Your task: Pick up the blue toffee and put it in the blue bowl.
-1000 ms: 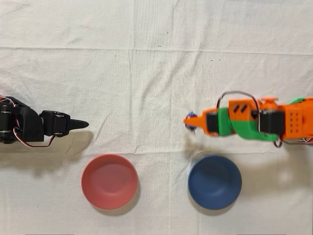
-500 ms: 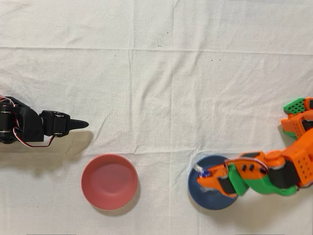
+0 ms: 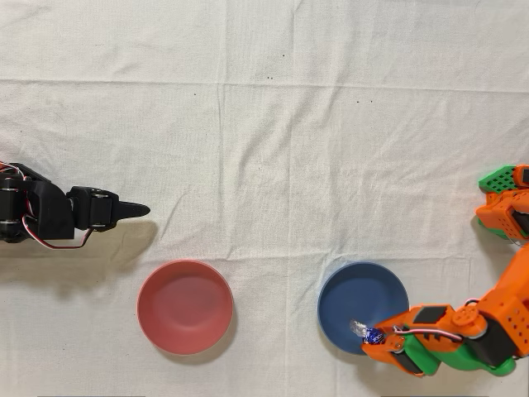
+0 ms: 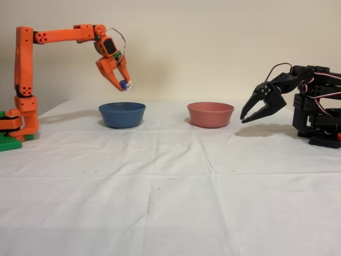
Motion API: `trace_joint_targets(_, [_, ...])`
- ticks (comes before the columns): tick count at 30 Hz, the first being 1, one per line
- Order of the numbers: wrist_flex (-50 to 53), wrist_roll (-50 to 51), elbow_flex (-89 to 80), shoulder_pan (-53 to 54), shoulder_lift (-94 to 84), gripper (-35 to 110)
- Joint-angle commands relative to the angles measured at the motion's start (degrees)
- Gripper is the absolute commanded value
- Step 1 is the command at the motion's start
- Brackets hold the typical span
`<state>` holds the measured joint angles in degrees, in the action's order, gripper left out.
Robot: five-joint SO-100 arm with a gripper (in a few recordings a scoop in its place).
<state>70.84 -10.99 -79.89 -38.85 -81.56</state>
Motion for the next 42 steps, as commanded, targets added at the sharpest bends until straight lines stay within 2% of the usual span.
trace_joint_targets(1, [-0.26, 0.53, -2.11, -1.14, -1.76, 14])
trace_joint_targets(10, [0.62, 1.32, -2.11, 0.79, 0.18, 15])
trace_joint_targets(16, [0.62, 1.23, -2.37, 2.90, 0.09, 24])
trace_joint_targets(20, [1.05, 0.62, -3.08, 4.13, -0.35, 40])
trace_joint_targets(26, [1.49, -0.35, -4.66, 5.19, -2.02, 45])
trace_joint_targets(30, [2.11, 0.09, -4.57, 6.24, -4.04, 39])
trace_joint_targets(37, [6.50, -2.90, -1.23, 11.43, -9.84, 2])
trace_joint_targets(42, [9.84, -5.10, 0.09, 17.31, -16.79, 0])
